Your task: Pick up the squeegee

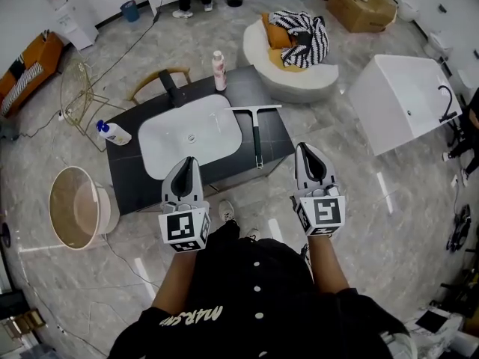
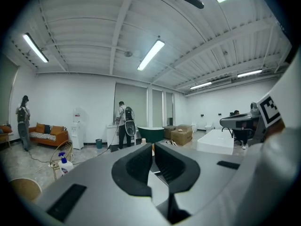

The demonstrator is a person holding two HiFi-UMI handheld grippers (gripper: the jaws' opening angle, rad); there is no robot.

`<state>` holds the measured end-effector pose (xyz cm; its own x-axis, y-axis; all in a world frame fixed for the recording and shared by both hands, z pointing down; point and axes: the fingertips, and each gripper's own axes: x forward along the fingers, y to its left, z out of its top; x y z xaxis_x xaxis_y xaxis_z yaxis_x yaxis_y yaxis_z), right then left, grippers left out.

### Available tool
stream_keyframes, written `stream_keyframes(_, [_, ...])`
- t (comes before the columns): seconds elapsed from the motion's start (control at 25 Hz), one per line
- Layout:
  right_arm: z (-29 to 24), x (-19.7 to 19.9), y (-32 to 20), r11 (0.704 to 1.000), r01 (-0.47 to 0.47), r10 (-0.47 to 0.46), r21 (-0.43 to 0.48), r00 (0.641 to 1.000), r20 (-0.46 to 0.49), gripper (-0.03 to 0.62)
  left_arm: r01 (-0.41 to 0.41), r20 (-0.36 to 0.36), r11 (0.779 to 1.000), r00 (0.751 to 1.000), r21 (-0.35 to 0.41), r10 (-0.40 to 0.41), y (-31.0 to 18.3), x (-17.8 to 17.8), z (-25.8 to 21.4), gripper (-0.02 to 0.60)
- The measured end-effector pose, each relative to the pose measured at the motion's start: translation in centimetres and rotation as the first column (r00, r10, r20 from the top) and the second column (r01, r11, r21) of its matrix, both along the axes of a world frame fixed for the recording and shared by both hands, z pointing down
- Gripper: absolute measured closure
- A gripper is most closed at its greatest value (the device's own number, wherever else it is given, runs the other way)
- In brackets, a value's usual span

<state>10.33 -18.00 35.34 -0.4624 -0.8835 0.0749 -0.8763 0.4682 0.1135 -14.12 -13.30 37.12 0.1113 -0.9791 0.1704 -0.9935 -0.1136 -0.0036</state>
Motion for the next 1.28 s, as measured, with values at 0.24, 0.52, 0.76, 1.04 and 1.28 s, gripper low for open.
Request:
stream_keyframes(0.24, [-0.7, -2.6, -5.1, 0.999, -0.038, 0.038, 0.016, 0.999, 0.005, 0.597, -0.044, -0.006, 0.999, 0.999, 0.024, 0.045, -5.5, -2.1, -0.7, 0.56])
stream_keyframes(0.52, [0.2, -4.8, -7.8, 0.999, -0.042, 0.042, -0.021, 0.999, -0.032, 0.597, -0.08, -0.021, 0.997, 0.997, -0.004, 0.08, -8.7, -3.3, 0.2, 0.56])
stream_keyframes(0.76, [1.9, -5.3, -9.6, 0.997, -0.022, 0.019, -0.074, 0.999, -0.049, 0.597, -0.062, -0.031, 0.997, 0.998, -0.048, 0.061, -10.4, -3.6, 1.6, 0.56])
stream_keyframes(1.04, [3.5, -5.4, -11.8, 0.993, -0.004, -0.003, -0.119, 0.998, -0.065, 0.597, -0.052, -0.047, 0.996, 0.998, -0.077, 0.048, -11.8, -3.3, 2.6, 0.56])
stream_keyframes(1.28, [8.0, -5.6, -13.0, 0.977, 0.011, -0.033, -0.214, 0.994, -0.1, 0.597, -0.067, -0.067, 0.992, 0.996, -0.107, 0.06, -11.7, -2.0, 3.7, 0.56])
